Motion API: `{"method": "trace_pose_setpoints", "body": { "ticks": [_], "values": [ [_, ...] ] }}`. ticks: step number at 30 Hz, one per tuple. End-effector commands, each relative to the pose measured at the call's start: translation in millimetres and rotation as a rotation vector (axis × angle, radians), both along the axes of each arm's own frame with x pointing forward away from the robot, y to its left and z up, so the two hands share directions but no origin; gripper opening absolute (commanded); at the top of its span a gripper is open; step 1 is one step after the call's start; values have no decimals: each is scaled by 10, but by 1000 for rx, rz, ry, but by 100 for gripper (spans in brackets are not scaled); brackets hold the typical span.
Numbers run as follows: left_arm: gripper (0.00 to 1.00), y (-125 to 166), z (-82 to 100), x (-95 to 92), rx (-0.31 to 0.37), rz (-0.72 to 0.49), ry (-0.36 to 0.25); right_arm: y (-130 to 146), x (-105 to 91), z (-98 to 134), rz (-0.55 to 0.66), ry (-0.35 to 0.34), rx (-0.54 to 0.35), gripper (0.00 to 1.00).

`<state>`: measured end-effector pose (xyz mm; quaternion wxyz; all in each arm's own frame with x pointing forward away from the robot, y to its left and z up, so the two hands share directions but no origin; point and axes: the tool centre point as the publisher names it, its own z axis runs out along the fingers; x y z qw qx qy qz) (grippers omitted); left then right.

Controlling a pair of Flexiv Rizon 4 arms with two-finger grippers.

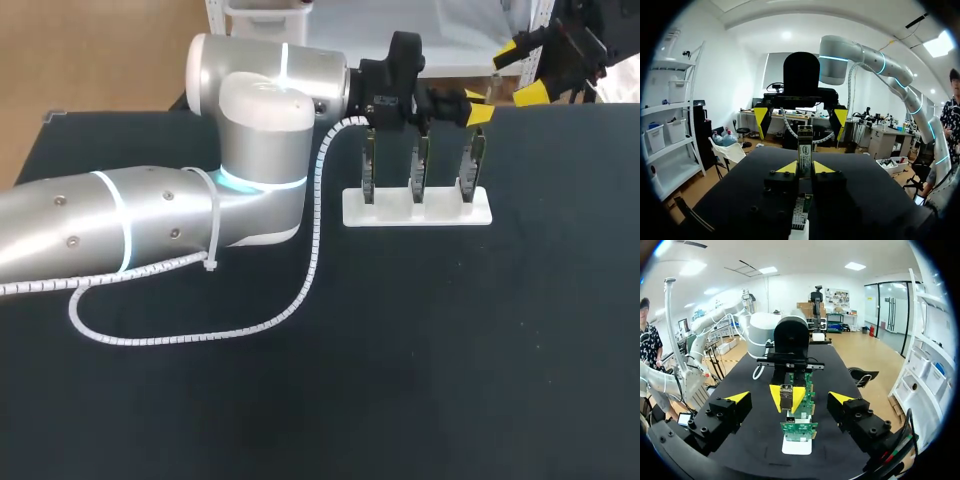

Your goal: Pick up the optical module with the left hand, and insert it into the network port with the right hand.

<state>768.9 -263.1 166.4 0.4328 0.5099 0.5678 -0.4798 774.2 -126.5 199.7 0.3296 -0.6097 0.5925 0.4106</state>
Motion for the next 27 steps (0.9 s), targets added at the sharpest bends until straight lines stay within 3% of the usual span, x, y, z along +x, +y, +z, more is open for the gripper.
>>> {"method": "trace_pose_setpoints", "body": {
  "ticks": [1, 27],
  "values": [
    [0, -11, 4, 23, 4, -4, 3, 25, 49, 12, 25, 13, 6, 100],
    [0, -11, 4, 23, 4, -4, 3, 168, -55, 33, 37, 16, 9, 100]
  ]
}}
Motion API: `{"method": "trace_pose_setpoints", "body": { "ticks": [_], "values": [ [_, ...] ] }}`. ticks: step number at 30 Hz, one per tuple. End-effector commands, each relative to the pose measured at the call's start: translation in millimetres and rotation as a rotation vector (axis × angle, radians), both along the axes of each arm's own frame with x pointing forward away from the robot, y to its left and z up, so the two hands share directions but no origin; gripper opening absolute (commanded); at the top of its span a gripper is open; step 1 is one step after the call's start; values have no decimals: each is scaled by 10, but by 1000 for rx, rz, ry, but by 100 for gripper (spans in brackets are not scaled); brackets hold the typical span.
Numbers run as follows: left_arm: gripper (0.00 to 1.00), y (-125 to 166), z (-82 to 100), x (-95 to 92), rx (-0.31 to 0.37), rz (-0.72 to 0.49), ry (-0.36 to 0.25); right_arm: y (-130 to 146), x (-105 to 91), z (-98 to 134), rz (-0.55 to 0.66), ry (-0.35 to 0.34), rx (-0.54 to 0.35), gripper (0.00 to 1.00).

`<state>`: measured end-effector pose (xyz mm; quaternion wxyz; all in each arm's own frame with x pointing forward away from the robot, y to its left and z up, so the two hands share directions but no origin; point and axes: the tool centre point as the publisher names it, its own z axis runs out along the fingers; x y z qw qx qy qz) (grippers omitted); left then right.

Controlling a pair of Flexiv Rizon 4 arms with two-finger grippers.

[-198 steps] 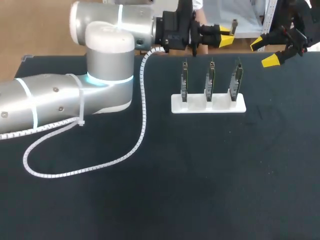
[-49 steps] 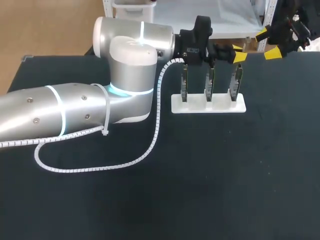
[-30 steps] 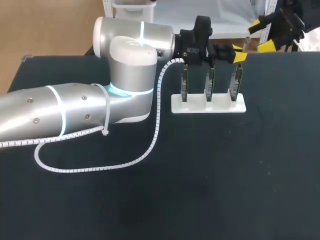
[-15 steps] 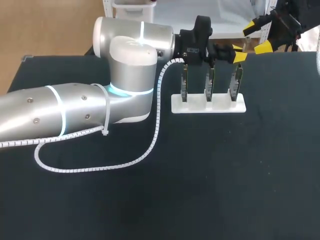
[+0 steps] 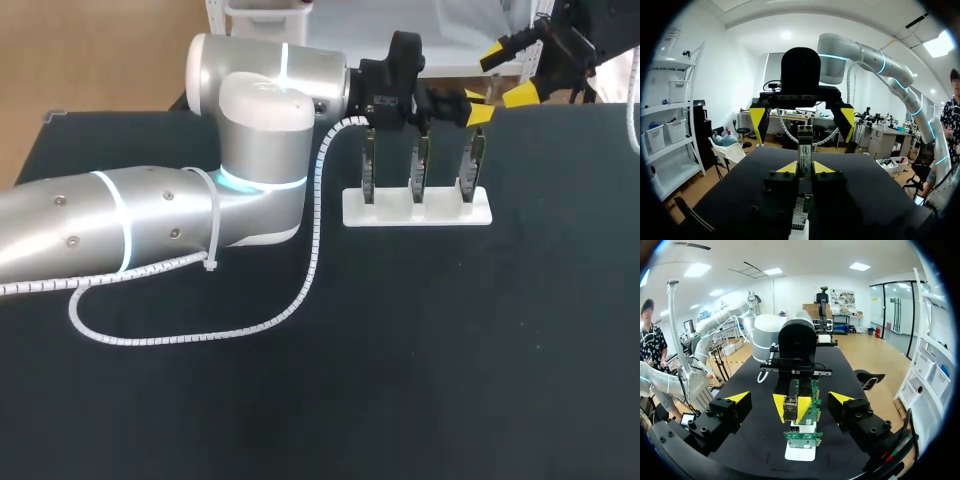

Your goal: Pick up the optical module with the left hand, and insert it into the network port with the right hand.

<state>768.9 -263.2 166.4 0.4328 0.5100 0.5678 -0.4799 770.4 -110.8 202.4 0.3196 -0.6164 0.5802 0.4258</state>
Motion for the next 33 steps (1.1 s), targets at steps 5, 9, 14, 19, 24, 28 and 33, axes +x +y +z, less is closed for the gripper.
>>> {"method": "trace_pose_setpoints", "body": {
  "ticks": [5, 9, 14, 19, 24, 28, 33],
  "values": [
    [0, -10, 4, 24, 4, -4, 2, 22, -25, 8, -4, 0, -4, 100],
    [0, -10, 4, 24, 4, -4, 2, 30, -26, 9, -7, -2, -5, 100],
    [0, -10, 4, 24, 4, -4, 2, 34, -25, 12, -24, -10, -11, 100],
    [0, -10, 4, 24, 4, -4, 2, 37, -27, 10, -39, -10, -14, 100],
    [0, -10, 4, 24, 4, -4, 2, 38, -46, 1, -41, -6, -17, 100],
    [0, -10, 4, 24, 4, -4, 2, 36, -54, -1, -44, -4, -18, 100],
    [0, -10, 4, 24, 4, -4, 2, 30, -61, -3, -45, -8, -11, 0]
  ]
}}
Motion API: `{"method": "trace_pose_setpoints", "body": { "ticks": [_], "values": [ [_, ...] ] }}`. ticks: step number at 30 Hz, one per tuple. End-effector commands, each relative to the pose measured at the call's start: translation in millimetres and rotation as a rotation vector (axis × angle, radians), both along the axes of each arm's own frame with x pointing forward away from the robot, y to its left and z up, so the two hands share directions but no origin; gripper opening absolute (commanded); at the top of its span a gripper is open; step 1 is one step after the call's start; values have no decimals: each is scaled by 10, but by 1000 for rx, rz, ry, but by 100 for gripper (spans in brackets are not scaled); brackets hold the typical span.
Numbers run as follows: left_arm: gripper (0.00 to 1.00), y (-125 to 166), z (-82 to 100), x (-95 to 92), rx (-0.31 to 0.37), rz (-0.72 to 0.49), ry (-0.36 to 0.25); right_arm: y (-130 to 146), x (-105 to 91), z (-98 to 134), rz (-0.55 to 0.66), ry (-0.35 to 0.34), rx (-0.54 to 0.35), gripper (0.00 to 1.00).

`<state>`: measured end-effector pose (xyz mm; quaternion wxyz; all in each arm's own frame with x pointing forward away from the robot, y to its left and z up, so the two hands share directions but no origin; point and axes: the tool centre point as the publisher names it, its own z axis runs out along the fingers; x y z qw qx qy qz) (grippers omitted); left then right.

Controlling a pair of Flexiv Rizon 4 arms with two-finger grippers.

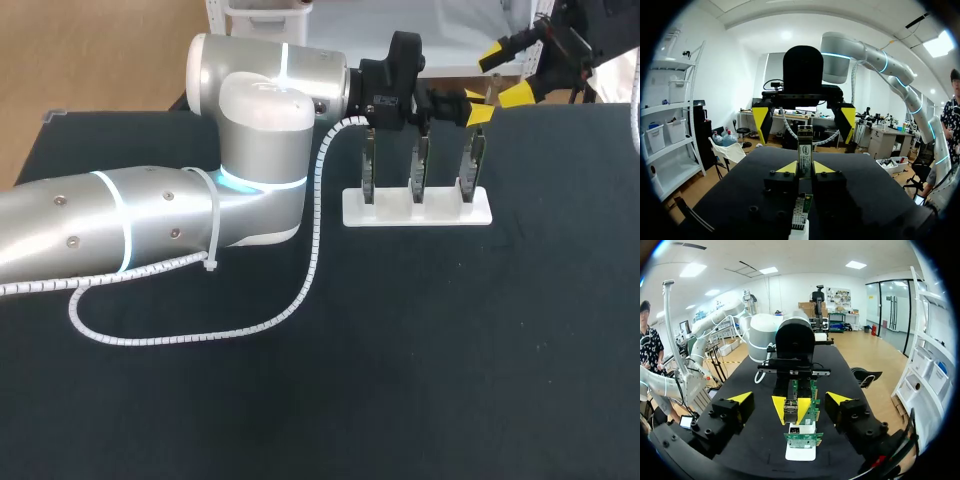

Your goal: Pick up the optical module with the left hand, and insert it into the network port with the right hand.

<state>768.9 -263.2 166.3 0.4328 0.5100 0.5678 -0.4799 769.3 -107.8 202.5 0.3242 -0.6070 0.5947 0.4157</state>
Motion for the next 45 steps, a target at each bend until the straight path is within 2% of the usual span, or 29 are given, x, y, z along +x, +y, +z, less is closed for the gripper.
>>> {"method": "trace_pose_setpoints", "body": {
  "ticks": [1, 18, 19, 20, 21, 36, 37, 38, 45],
  "values": [
    [0, -10, 4, 24, 4, -4, 2, 0, -51, -4, -8, -9, 1, 0],
    [0, -10, 4, 24, 4, -4, 2, -5, -54, -9, -21, -6, -2, 0],
    [19, -10, 4, 24, 4, -4, 2, -4, -54, -9, -20, -6, -2, 0],
    [48, -10, 4, 24, 4, -4, 2, -3, -55, -9, -20, -6, -2, 0],
    [100, -10, 4, 24, 4, -4, 2, -2, -55, -9, -19, -6, -2, 0],
    [100, -10, 4, 24, 4, -4, 2, -14, -49, -1, -25, -9, 3, 0],
    [100, 1, 28, 22, -4, -5, -12, -20, -46, 1, -27, -10, 4, 0],
    [100, 17, 47, 24, 5, -1, -18, -25, -44, 2, -28, -11, 4, 0],
    [100, 125, 148, 37, 178, -17, -76, -49, -34, 3, -33, -14, 3, 0]
  ]
}}
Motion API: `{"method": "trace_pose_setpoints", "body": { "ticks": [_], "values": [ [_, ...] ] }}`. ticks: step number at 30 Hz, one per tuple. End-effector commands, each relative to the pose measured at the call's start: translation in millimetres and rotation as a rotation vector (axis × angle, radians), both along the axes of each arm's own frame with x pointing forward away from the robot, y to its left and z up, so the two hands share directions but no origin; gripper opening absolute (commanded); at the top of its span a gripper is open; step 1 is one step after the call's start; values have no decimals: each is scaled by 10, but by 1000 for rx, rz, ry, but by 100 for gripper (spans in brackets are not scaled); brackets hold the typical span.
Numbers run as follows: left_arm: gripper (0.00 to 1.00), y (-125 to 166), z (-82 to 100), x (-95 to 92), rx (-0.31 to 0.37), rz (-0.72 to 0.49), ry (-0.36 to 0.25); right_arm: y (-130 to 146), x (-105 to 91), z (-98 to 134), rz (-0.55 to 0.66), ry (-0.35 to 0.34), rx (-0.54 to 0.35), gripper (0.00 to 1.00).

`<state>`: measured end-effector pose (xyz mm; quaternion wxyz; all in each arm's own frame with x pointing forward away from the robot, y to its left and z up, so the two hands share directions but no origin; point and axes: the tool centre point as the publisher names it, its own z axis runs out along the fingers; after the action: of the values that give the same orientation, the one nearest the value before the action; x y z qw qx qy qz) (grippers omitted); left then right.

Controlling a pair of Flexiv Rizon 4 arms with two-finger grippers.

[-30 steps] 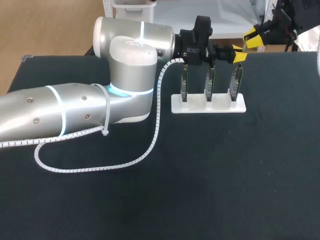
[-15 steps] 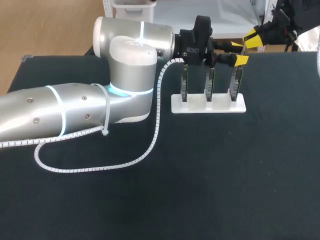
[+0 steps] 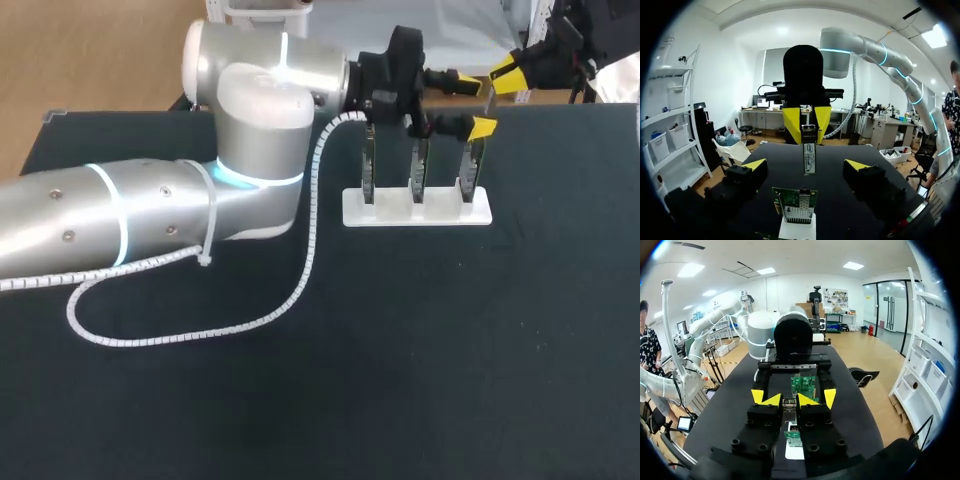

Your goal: Pick up the optical module with the left hand, and insert it into the network port with the right hand.

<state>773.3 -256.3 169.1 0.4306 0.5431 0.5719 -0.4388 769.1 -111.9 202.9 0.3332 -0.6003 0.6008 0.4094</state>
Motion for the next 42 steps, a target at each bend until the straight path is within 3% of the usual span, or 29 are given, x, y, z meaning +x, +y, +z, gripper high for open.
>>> {"method": "trace_pose_setpoints", "body": {
  "ticks": [1, 8, 17, 42],
  "values": [
    [100, 73, 125, -12, 130, -17, -12, -10, -31, -3, -6, -4, 0, 0],
    [100, 179, 80, -68, 257, -20, 8, -25, -21, -3, -7, -5, -1, 0],
    [100, 218, -76, -108, 342, -29, 24, -33, -13, 2, -6, -8, -1, 0],
    [100, 251, -286, -111, 427, -47, 63, -54, 5, 2, -10, -6, -8, 0]
  ]
}}
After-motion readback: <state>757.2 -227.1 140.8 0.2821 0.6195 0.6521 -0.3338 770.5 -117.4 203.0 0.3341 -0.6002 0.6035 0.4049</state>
